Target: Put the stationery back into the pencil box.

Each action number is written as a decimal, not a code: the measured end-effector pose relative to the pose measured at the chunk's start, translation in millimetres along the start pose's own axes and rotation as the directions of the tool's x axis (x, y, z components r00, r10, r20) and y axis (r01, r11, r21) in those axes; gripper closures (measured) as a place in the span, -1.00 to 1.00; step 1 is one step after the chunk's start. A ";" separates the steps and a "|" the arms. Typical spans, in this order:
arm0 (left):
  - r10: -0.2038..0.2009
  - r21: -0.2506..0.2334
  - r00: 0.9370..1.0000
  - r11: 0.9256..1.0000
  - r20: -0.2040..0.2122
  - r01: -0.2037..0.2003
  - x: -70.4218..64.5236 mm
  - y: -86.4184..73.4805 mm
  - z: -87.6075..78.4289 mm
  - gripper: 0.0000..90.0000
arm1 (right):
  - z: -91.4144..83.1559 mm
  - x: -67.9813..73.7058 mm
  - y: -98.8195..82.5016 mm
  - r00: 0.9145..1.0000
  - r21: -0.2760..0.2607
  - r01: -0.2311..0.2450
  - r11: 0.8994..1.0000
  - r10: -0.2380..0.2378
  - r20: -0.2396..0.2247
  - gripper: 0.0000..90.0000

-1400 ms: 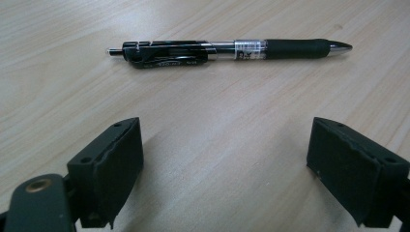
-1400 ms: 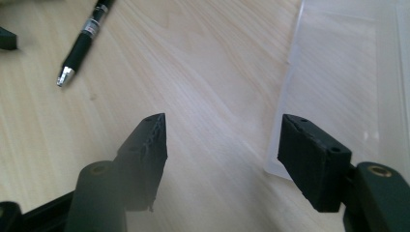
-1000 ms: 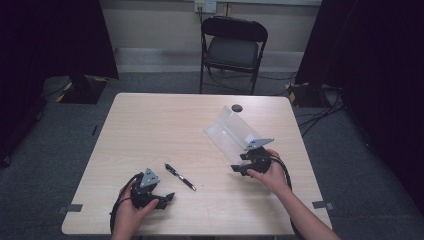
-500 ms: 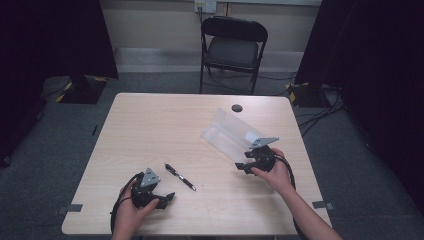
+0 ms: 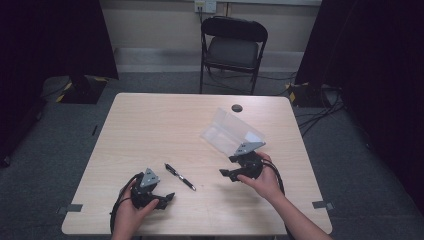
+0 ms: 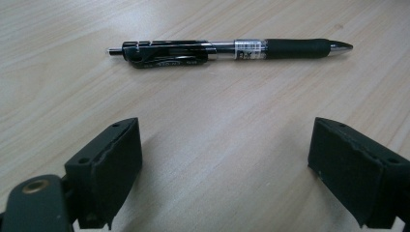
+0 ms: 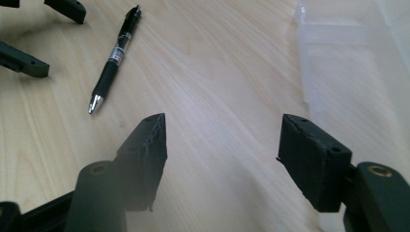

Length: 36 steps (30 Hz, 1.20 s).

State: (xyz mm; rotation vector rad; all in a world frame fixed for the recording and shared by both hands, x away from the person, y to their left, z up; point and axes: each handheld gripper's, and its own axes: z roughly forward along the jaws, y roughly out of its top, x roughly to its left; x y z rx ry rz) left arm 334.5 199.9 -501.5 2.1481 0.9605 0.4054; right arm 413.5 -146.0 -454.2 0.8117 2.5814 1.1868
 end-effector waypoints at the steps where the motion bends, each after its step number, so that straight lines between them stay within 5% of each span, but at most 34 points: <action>1: -0.002 -0.002 1.000 1.000 0.000 0.002 -0.1 0.0 0.1 -0.74 | 1.6 1.9 -0.1 1.000 0.001 -0.004 1.000 0.004 -0.006 -0.24; 6: -0.001 -0.002 1.000 1.000 0.000 0.001 -0.1 -0.1 0.1 -0.74 | 10.7 14.1 0.6 0.999 -0.012 -0.028 1.000 0.028 -0.028 -0.21; 16: 0.002 -0.001 1.000 1.000 0.000 -0.002 0.2 0.0 0.0 -0.74 | 38.0 43.7 8.1 0.998 0.022 0.005 1.000 -0.003 -0.069 -0.09; 36: -0.001 -0.001 1.000 1.000 0.000 0.001 0.0 0.0 0.0 -0.74 | 65.6 64.2 10.3 0.991 0.031 0.036 0.999 -0.032 -0.128 0.08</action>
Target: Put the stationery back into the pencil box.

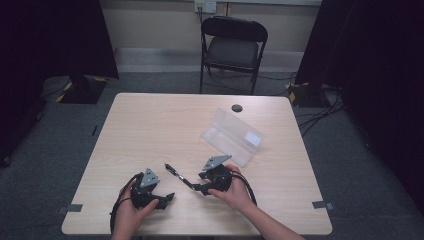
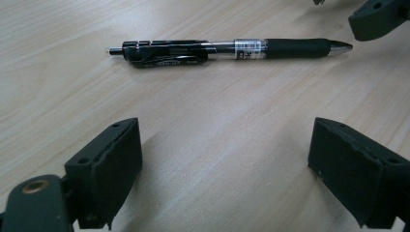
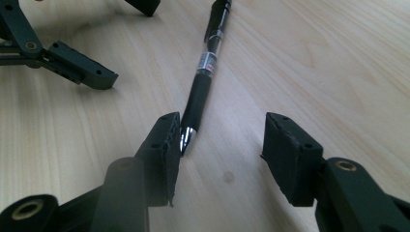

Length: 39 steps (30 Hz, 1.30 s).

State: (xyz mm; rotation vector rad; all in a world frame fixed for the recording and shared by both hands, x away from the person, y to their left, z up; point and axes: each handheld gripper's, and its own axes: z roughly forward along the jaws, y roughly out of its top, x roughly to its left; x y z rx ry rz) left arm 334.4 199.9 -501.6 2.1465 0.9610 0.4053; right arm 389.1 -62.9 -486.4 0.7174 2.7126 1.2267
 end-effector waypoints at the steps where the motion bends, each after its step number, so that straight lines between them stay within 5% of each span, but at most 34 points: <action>1: 0.002 0.000 1.000 1.000 0.000 -0.002 0.1 0.0 0.0 -0.74 | 0.0 0.0 0.0 1.000 0.000 0.000 1.000 0.000 0.000 0.08; 14: 0.000 0.001 1.000 1.000 0.001 0.000 0.1 0.0 0.0 -0.74 | 10.2 5.5 -1.1 1.000 0.002 0.019 1.000 -0.019 -0.013 0.19; 21: 0.000 0.000 1.000 1.000 0.000 0.000 0.0 0.0 0.0 -0.74 | 3.9 -0.5 -1.8 0.998 0.038 0.068 0.997 -0.068 0.001 0.79; 28: 0.004 0.002 1.000 1.000 0.001 -0.004 0.3 0.1 -0.1 -0.74 | -7.0 -12.7 -9.7 0.999 0.046 0.051 0.998 -0.050 -0.015 1.00; 30: 0.003 0.001 1.000 1.000 0.001 -0.003 0.2 0.1 0.0 -0.74 | -11.8 -16.5 -13.3 0.999 0.049 0.039 0.998 -0.039 -0.011 0.94; 31: 0.004 0.002 1.000 1.000 0.001 -0.004 0.3 0.1 -0.1 -0.74 | -14.7 -19.8 -15.4 0.999 0.039 0.027 0.999 -0.026 -0.022 0.71; 39: 0.004 0.002 1.000 1.000 0.001 -0.004 0.3 0.1 -0.1 -0.74 | -9.9 -16.4 -8.2 0.998 -0.007 0.039 0.999 -0.040 -0.039 0.42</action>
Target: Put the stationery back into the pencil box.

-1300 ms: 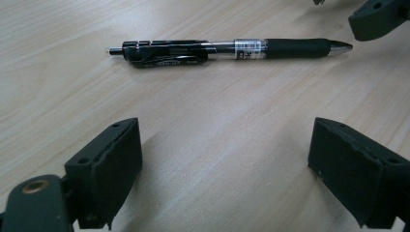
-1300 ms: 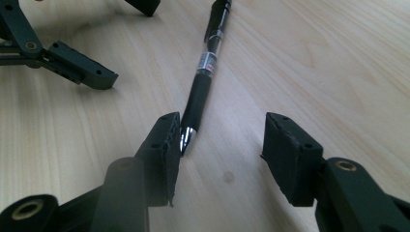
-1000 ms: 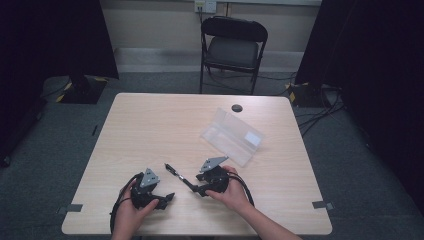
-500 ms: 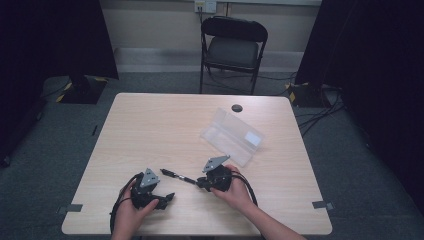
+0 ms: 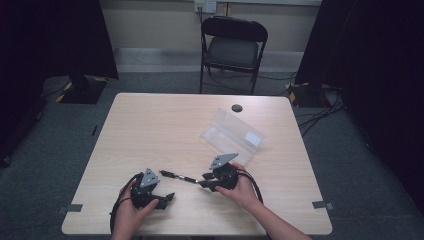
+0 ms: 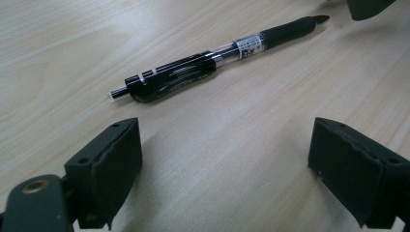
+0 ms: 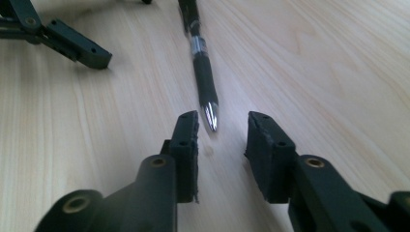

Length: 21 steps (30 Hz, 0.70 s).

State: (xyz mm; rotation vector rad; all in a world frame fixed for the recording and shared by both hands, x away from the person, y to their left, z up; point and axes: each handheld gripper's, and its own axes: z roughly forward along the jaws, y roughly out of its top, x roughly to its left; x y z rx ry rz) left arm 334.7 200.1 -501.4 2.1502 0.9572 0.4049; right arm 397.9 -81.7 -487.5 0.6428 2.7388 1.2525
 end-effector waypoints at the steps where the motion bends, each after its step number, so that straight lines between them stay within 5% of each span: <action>1: -0.003 -0.001 1.000 1.000 0.000 0.003 -0.2 -0.1 0.0 -0.74 | 5.4 1.8 2.9 1.000 -0.005 0.010 1.000 -0.010 -0.007 0.39; 8: -0.003 0.000 1.000 1.000 0.000 0.003 -0.2 -0.1 0.0 -0.74 | 22.4 5.3 10.1 1.000 0.004 0.028 1.000 -0.028 0.004 0.45; 10: -0.001 0.000 1.000 1.000 0.000 0.001 0.0 0.0 0.0 -0.74 | 24.3 5.1 10.6 0.999 -0.003 0.039 0.999 -0.039 0.002 0.77; 12: 0.000 0.000 1.000 1.000 0.000 0.000 0.0 0.0 0.0 -0.74 | 23.6 6.0 11.3 0.999 0.006 0.054 0.999 -0.054 0.003 0.78; 14: -0.001 0.000 1.000 1.000 0.000 0.001 0.0 0.0 0.0 -0.74 | 20.3 7.0 11.3 0.997 0.027 0.076 0.997 -0.077 0.031 0.79; 21: -0.002 0.000 1.000 1.000 0.000 0.002 -0.1 -0.1 0.0 -0.74 | -10.2 -4.3 -0.6 0.999 0.009 0.027 1.000 -0.028 0.047 0.79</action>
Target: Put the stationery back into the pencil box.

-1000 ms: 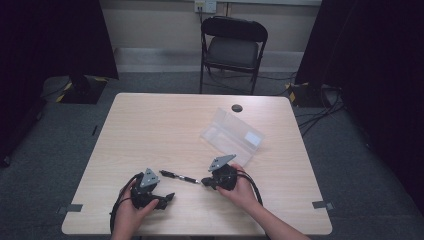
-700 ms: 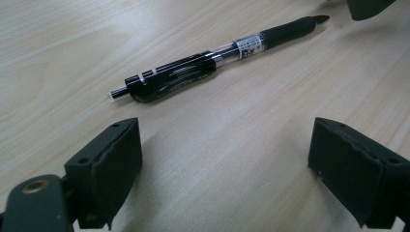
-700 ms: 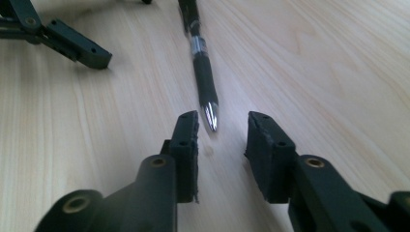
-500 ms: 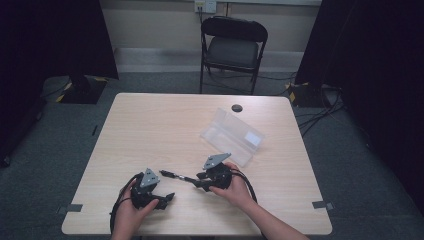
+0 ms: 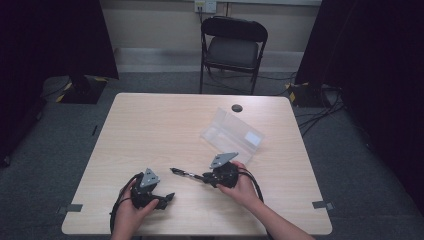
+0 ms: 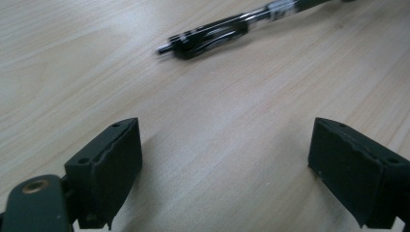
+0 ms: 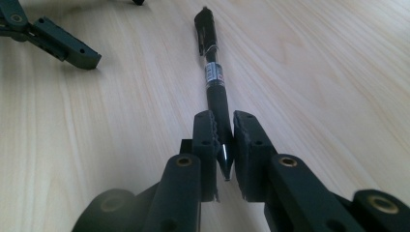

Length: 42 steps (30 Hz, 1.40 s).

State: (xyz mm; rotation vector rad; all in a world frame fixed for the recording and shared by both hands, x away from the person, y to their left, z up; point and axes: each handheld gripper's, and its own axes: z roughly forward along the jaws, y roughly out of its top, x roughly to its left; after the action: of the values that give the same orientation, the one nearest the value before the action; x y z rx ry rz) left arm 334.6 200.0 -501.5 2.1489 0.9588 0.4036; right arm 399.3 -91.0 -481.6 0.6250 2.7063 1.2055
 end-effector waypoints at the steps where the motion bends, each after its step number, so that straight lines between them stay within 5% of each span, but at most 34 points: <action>1: 0.000 0.000 1.000 1.000 0.000 0.000 0.0 0.0 0.0 -0.74 | -4.9 -1.8 -3.8 1.000 0.001 -0.007 1.000 0.007 -0.001 0.78; 12: 0.001 0.000 1.000 1.000 0.000 -0.001 0.1 0.0 0.0 -0.74 | -3.7 -4.8 -16.5 0.998 0.016 -0.064 0.998 0.064 -0.009 0.42; 15: 0.001 0.000 1.000 1.000 0.000 -0.001 0.1 0.0 0.0 -0.74 | 1.9 -2.9 -12.0 0.998 0.015 -0.056 0.998 0.056 -0.012 0.44; 16: 0.001 0.000 1.000 1.000 0.000 -0.001 0.1 0.0 0.0 -0.74 | 3.9 -1.4 -9.7 0.999 0.019 -0.047 0.999 0.047 0.005 0.63; 20: 0.001 0.000 1.000 1.000 0.000 -0.001 0.1 0.0 0.0 -0.74 | 3.7 -0.7 -8.8 0.999 0.030 -0.045 0.999 0.044 0.018 0.80; 27: 0.001 0.000 1.000 1.000 0.000 -0.001 0.1 0.0 0.0 -0.74 | 1.3 2.7 -9.8 0.997 0.035 -0.054 0.998 0.052 0.059 0.81; 42: 0.001 0.000 1.000 1.000 0.000 -0.001 0.1 0.0 0.0 -0.74 | -22.4 -13.2 -9.9 0.993 -0.009 -0.109 0.994 0.109 0.054 0.81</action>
State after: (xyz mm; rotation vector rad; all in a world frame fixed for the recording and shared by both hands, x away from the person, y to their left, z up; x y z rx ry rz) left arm 334.7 200.1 -501.4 2.1492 0.9575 0.4045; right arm 402.2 -117.8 -474.5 0.8028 2.6534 1.2019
